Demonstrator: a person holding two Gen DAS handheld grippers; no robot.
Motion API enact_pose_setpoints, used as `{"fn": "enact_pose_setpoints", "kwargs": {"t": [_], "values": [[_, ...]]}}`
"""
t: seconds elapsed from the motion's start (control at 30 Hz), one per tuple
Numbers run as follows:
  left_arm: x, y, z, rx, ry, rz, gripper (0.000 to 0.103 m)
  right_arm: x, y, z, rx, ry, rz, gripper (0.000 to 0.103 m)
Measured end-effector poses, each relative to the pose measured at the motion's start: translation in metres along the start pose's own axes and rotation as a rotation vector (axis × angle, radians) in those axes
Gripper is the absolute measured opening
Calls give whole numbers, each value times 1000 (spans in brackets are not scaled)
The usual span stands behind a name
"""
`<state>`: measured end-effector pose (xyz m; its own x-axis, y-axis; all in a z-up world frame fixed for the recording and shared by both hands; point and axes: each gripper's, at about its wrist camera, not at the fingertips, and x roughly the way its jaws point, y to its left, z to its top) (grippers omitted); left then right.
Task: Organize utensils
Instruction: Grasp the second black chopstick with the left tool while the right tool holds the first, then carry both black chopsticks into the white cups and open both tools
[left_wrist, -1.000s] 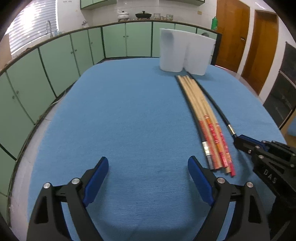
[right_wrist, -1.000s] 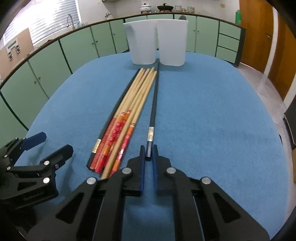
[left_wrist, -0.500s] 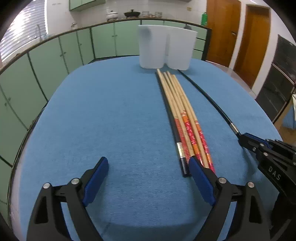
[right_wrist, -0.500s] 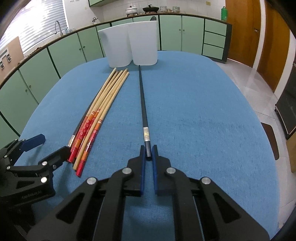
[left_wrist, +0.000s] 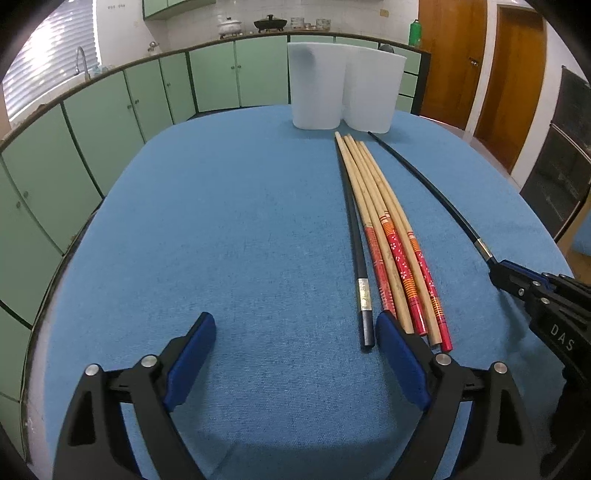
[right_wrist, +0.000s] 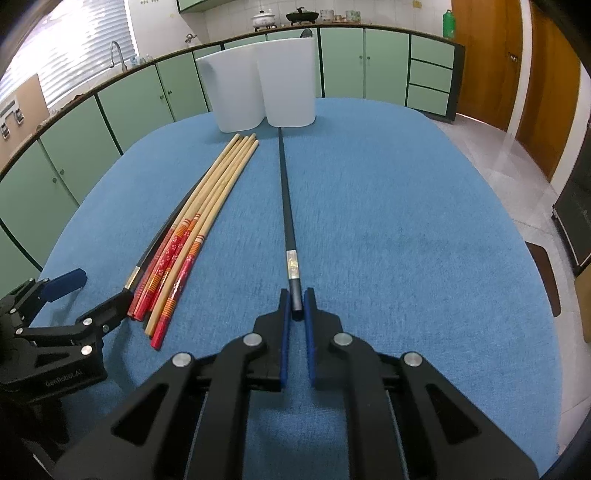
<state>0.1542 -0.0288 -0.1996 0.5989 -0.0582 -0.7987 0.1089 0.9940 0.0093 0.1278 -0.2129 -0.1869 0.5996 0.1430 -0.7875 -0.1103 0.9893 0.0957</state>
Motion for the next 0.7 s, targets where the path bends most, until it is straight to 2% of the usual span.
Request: {"fn": "enact_pose_setpoints", "kwargs": {"t": [0.13, 0.17, 0.23, 0.3, 0.4, 0.47, 0.7], "values": [[-2, -3, 0, 9, -7, -7, 79, 0, 0, 0, -4, -2, -4, 8], [-3, -4, 0, 11, -10, -10, 74, -1, 0, 0, -6, -3, -6, 8], [-5, -7, 0, 21, -20, -15, 61, -1, -1, 0, -5, -4, -5, 7], [-8, -13, 0, 35, -31, -37, 38, -1, -2, -1, -4, -7, -2, 7], [-9, -23, -1, 57, -38, -62, 18, -2, -3, -1, -2, -12, 0, 6], [-9, -26, -1, 64, -38, -80, 8, -3, -4, -1, -1, -18, 5, 6], [-14, -22, 1, 49, -48, -88, 7, -17, -5, -3, -19, -48, 3, 6]]}}
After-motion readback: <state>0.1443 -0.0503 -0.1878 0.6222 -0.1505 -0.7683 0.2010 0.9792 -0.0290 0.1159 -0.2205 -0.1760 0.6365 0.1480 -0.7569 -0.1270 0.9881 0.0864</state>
